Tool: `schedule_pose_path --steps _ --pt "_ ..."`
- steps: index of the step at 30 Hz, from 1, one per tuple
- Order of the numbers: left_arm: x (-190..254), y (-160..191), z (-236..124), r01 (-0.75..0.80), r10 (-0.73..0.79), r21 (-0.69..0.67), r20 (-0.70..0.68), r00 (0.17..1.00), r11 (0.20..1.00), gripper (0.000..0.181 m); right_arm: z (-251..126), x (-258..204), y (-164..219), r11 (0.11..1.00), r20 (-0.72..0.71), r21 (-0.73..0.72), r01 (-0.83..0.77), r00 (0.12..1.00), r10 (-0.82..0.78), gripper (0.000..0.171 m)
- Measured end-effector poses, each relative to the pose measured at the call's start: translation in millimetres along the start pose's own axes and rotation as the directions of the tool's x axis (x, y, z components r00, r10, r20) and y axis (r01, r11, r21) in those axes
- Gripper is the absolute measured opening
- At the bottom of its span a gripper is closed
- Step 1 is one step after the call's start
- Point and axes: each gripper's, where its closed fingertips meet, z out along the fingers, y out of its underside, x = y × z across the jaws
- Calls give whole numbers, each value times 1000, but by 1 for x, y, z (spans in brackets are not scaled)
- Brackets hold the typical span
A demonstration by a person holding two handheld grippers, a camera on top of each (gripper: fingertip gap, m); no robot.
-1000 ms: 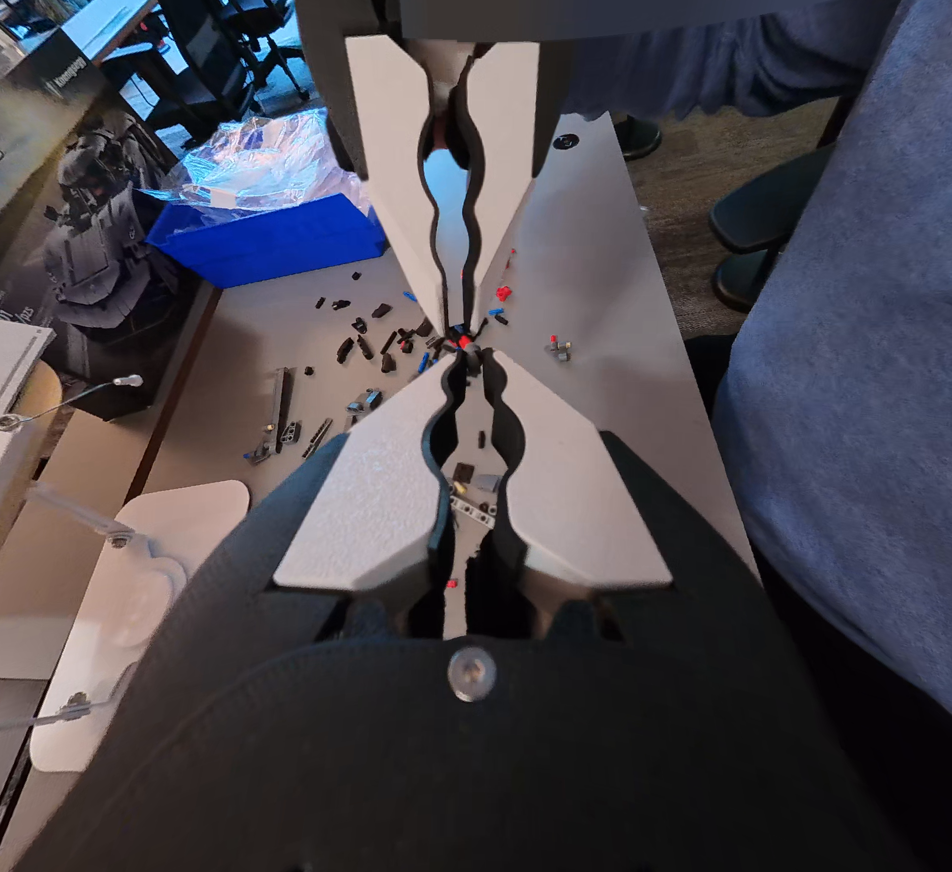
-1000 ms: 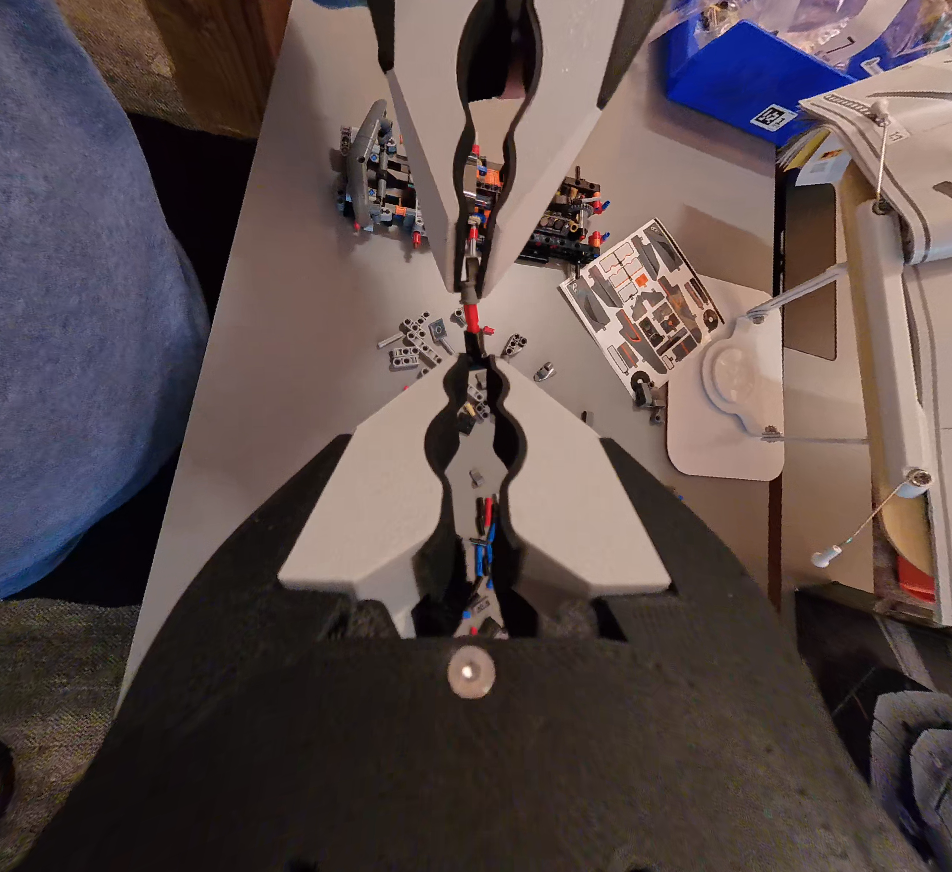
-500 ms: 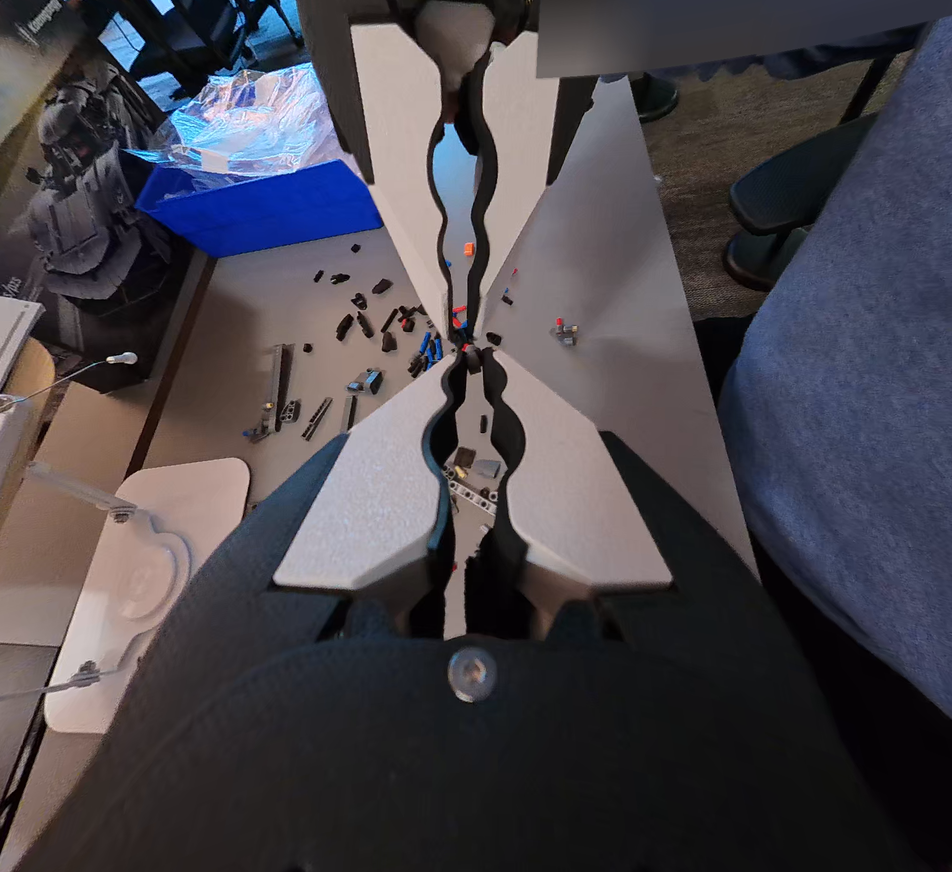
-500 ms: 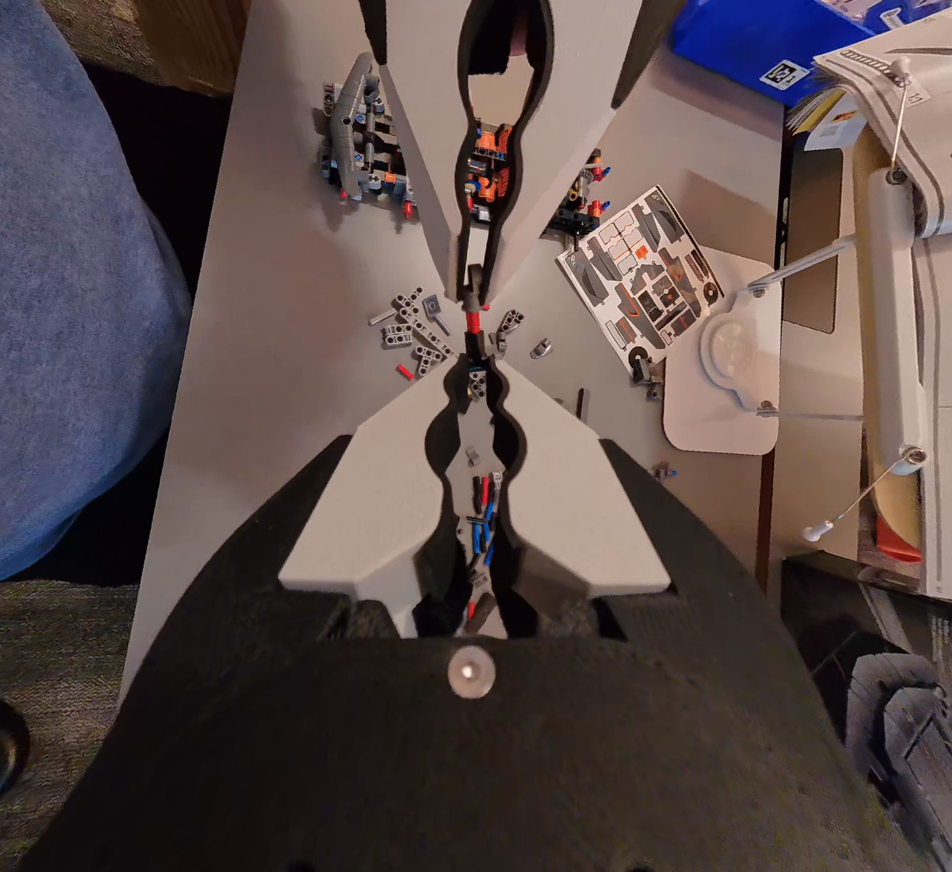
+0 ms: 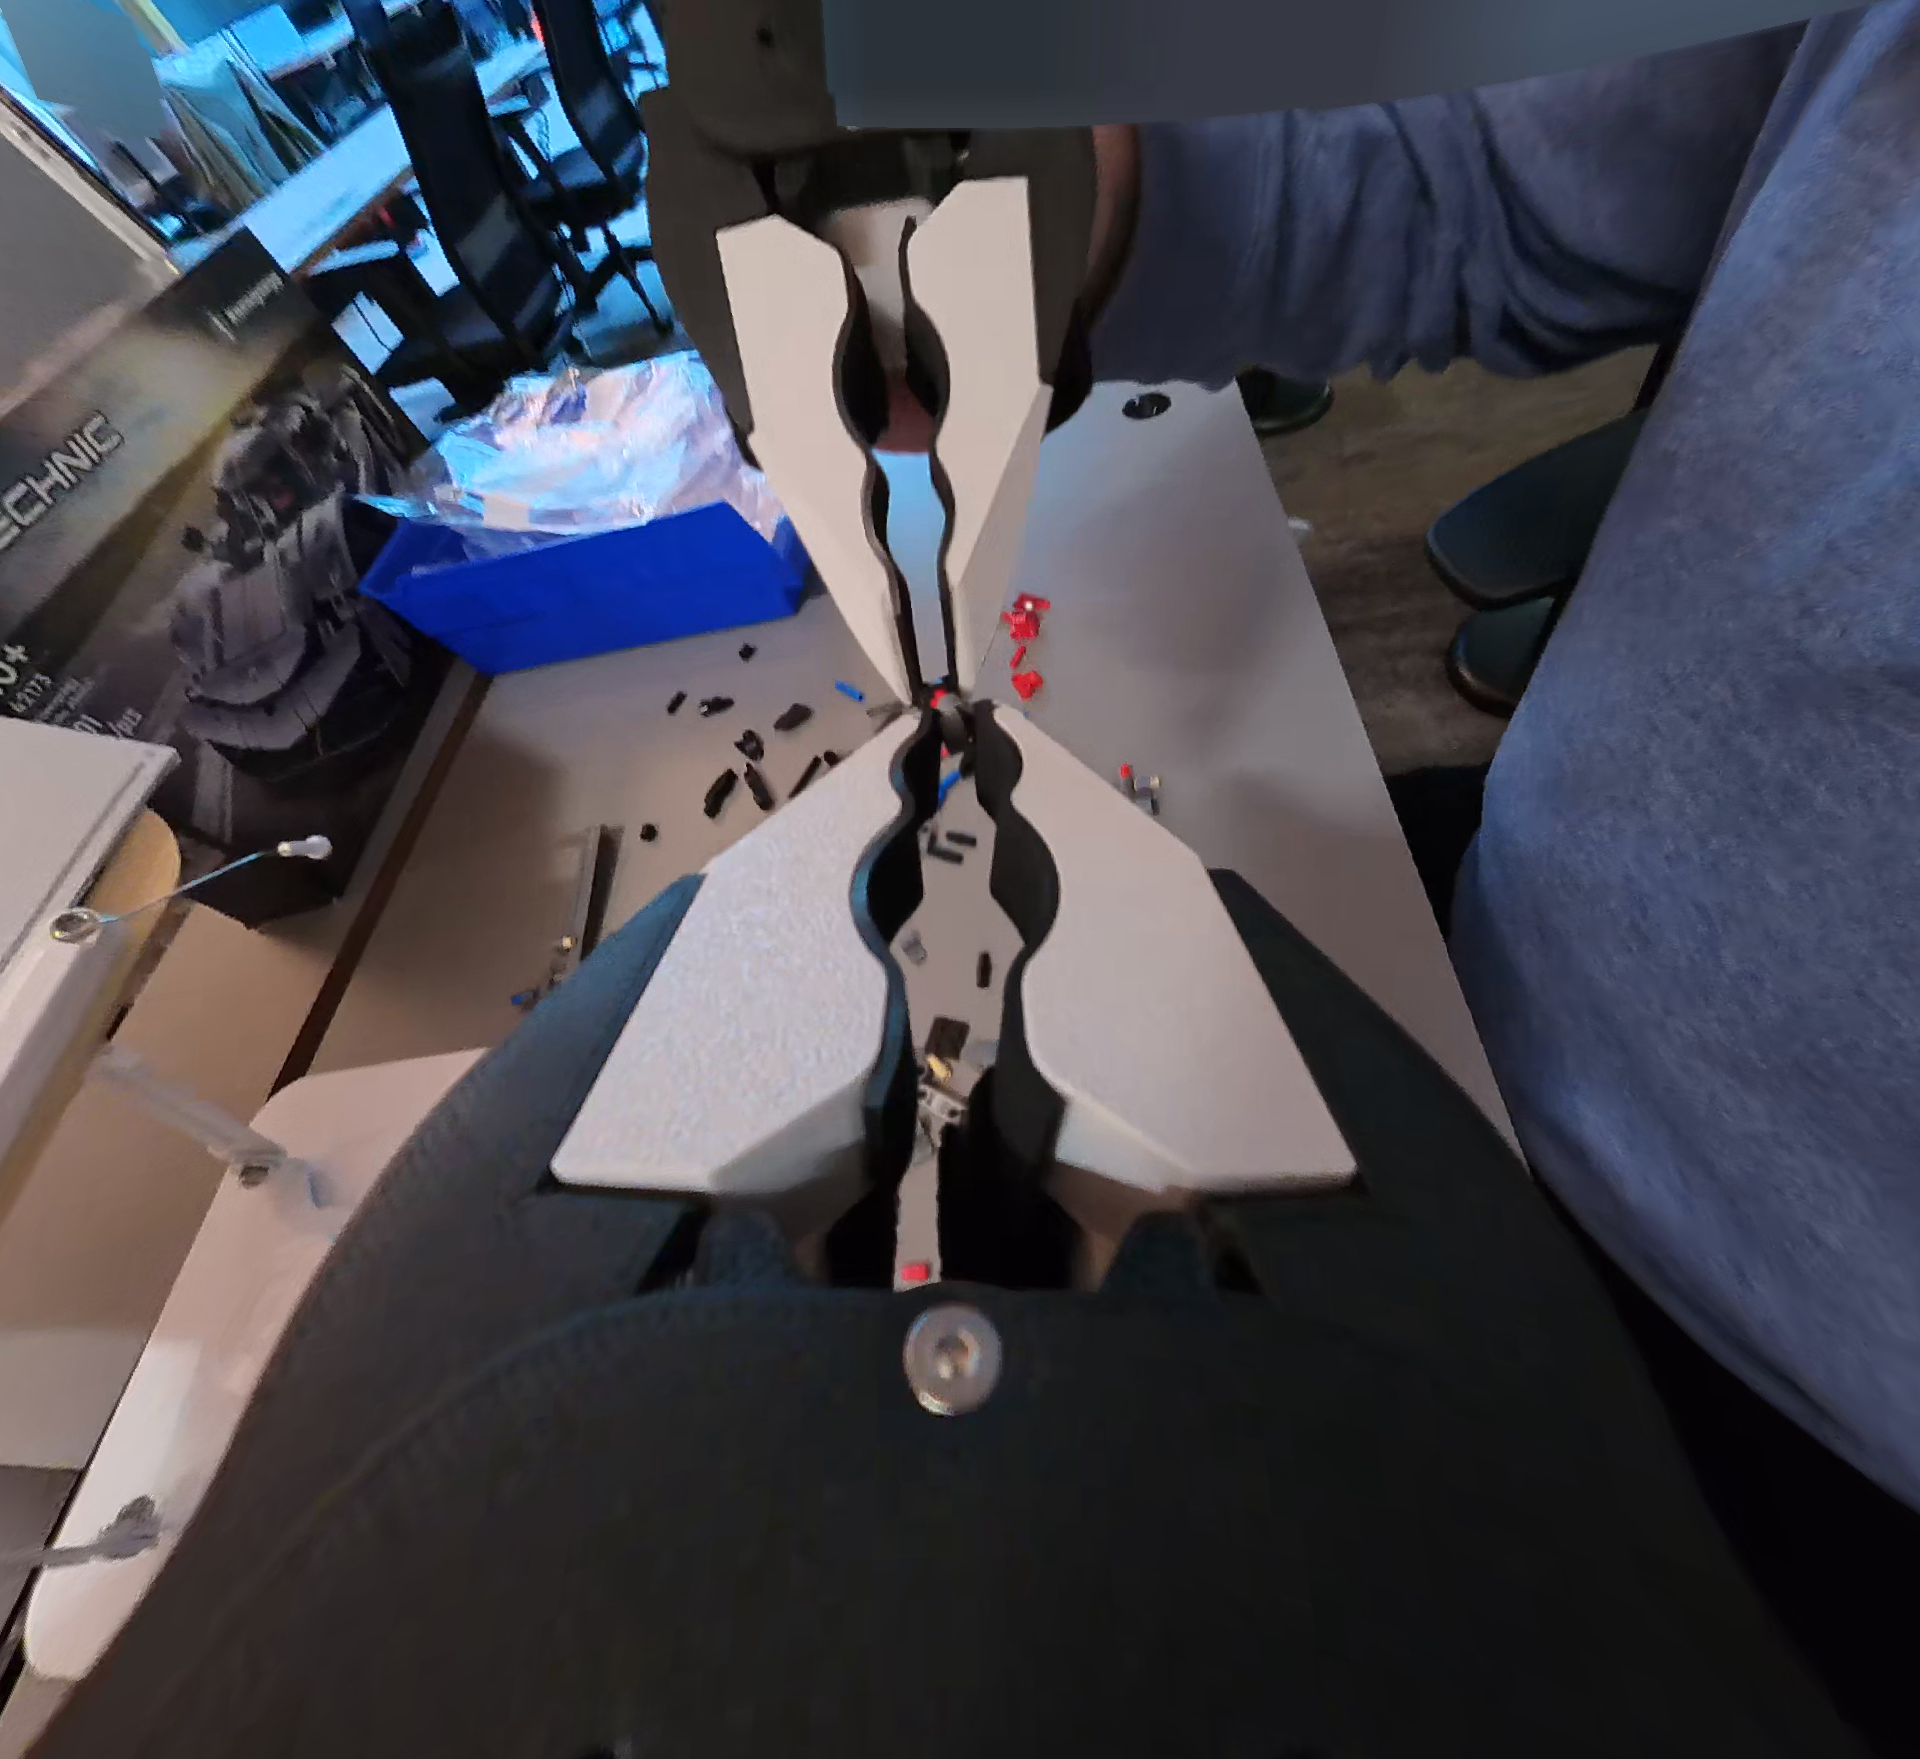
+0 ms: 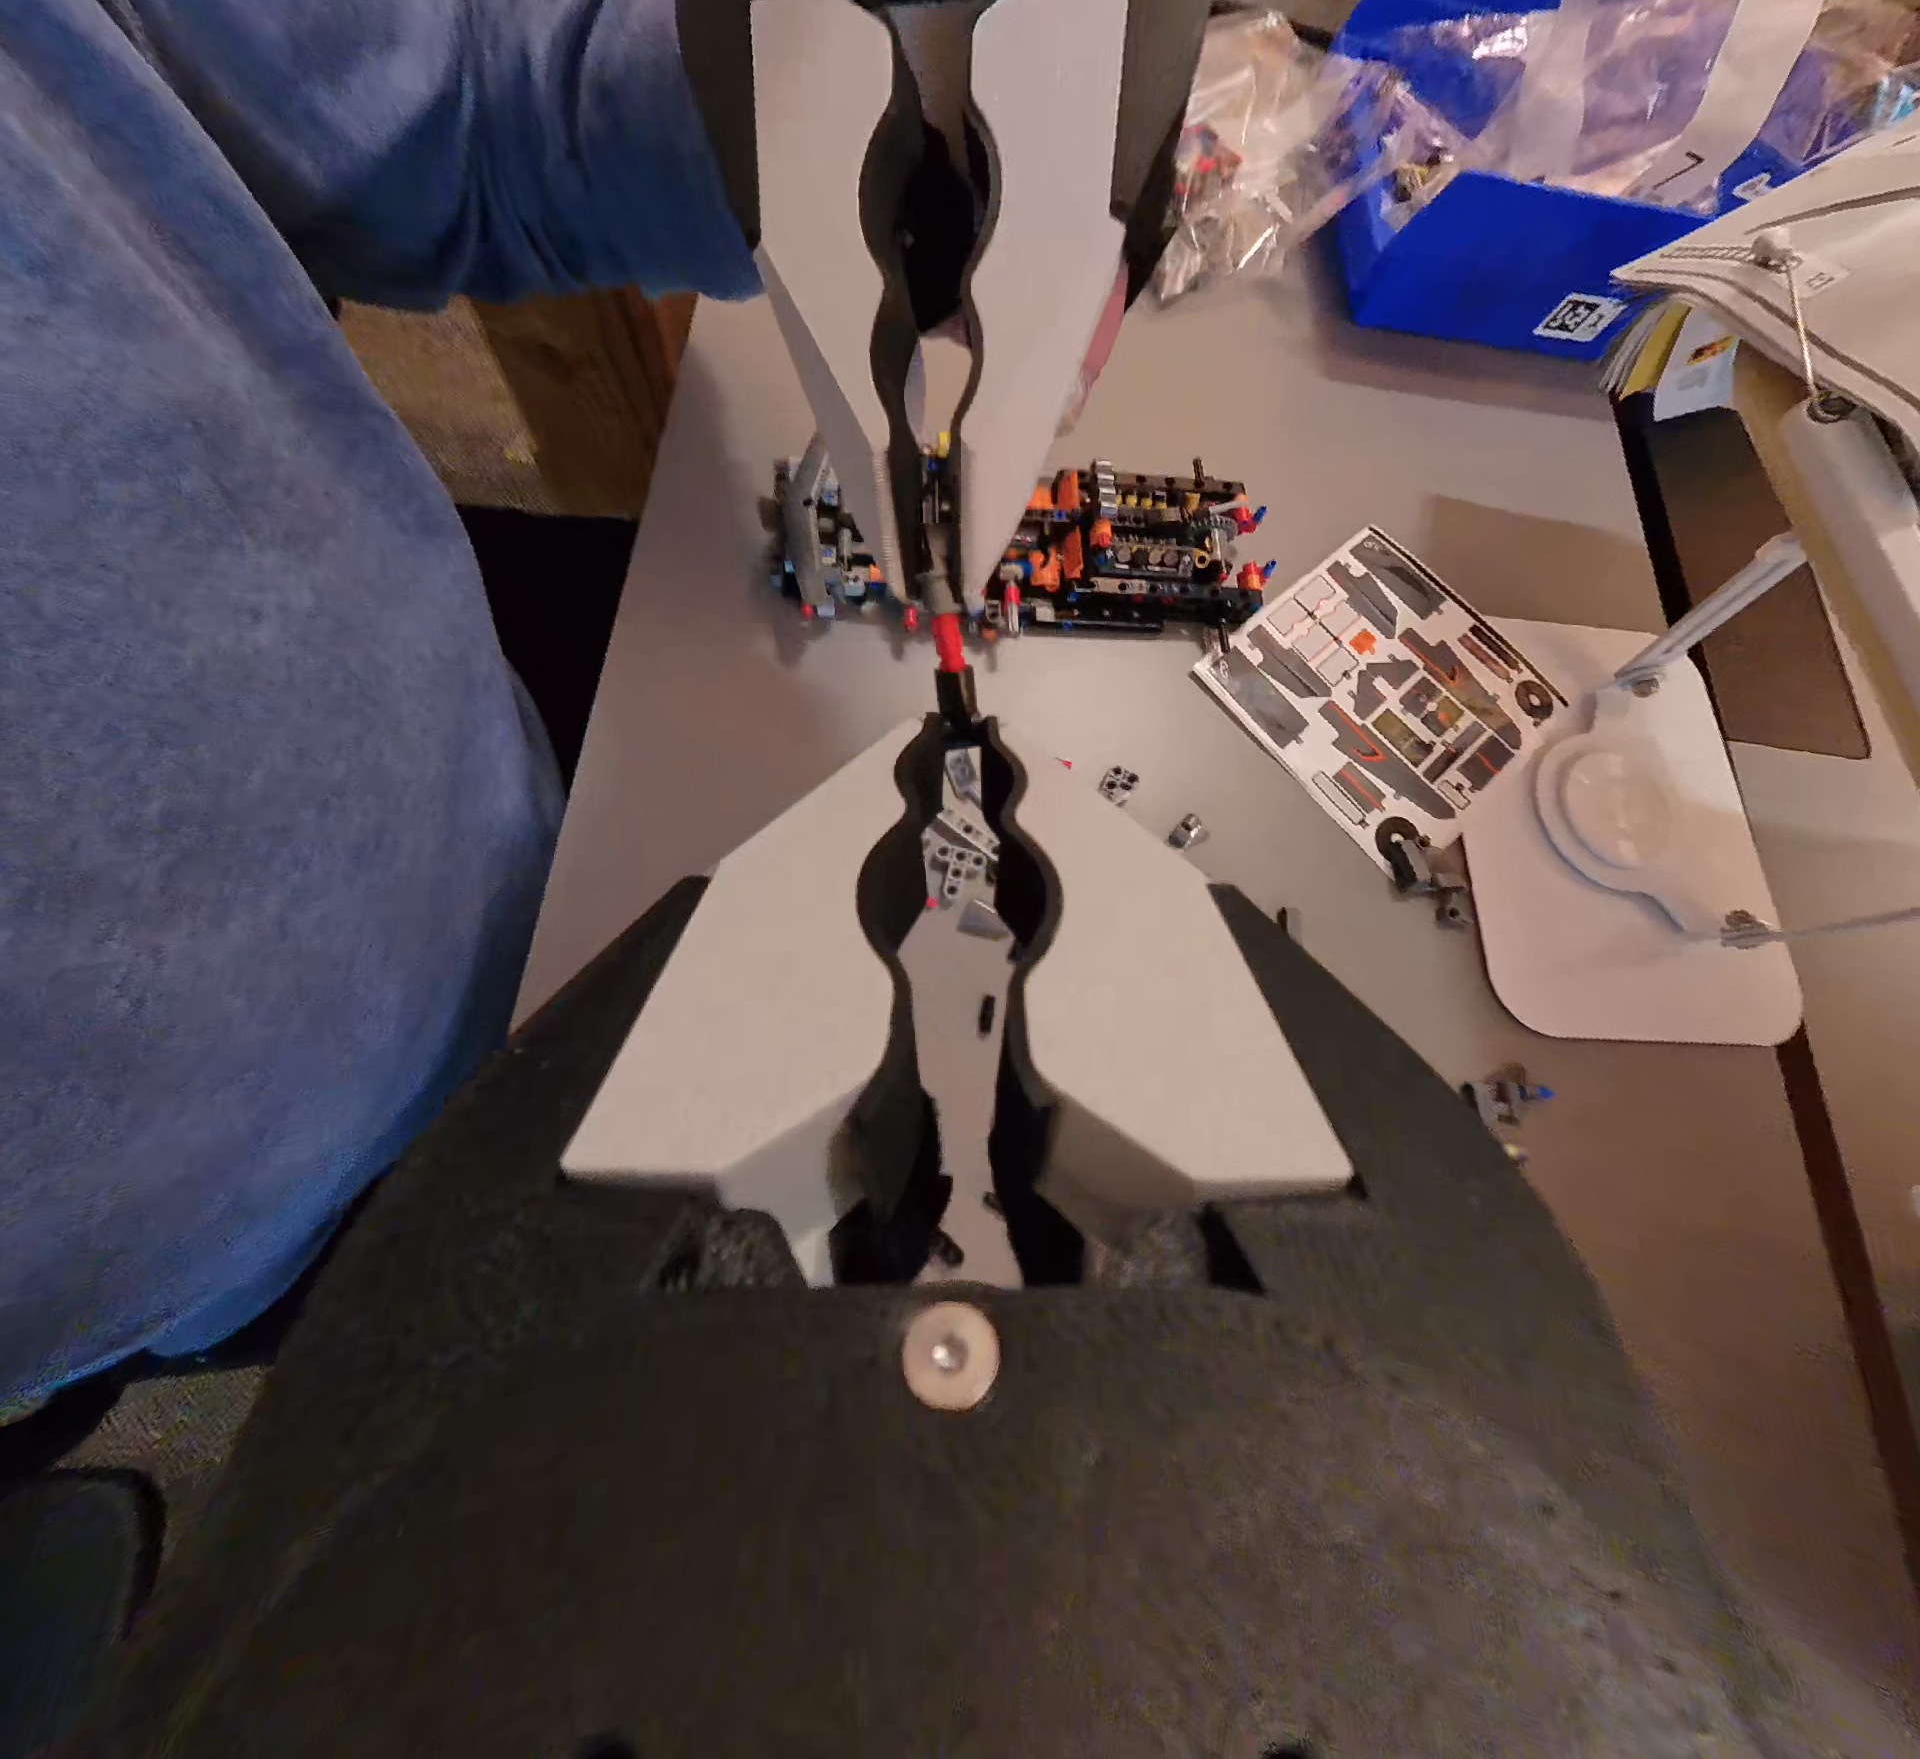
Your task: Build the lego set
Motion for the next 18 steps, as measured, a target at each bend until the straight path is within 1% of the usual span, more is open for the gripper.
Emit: schedule_pose_path --steps 2,5,14,18 --pt "1 -3 0 -1 1 22 1 1000 1000 4 -2 -1 -2 1000 8 25 -12 1000 12 3" --pt "2 -2 0 -12 12 19 2 1000 1000 4 -1 -2 -1 1000 1 21 -7 1000 7 3" --pt "0 -2 2 -35 37 -77 24 999 996 4 -4 0 0 996 -53 -78 46 997 -51 3" --pt "3 0 4 -21 19 -78 -19 1000 997 4 -5 -2 2 992 -47 -97 84 995 -89 2"
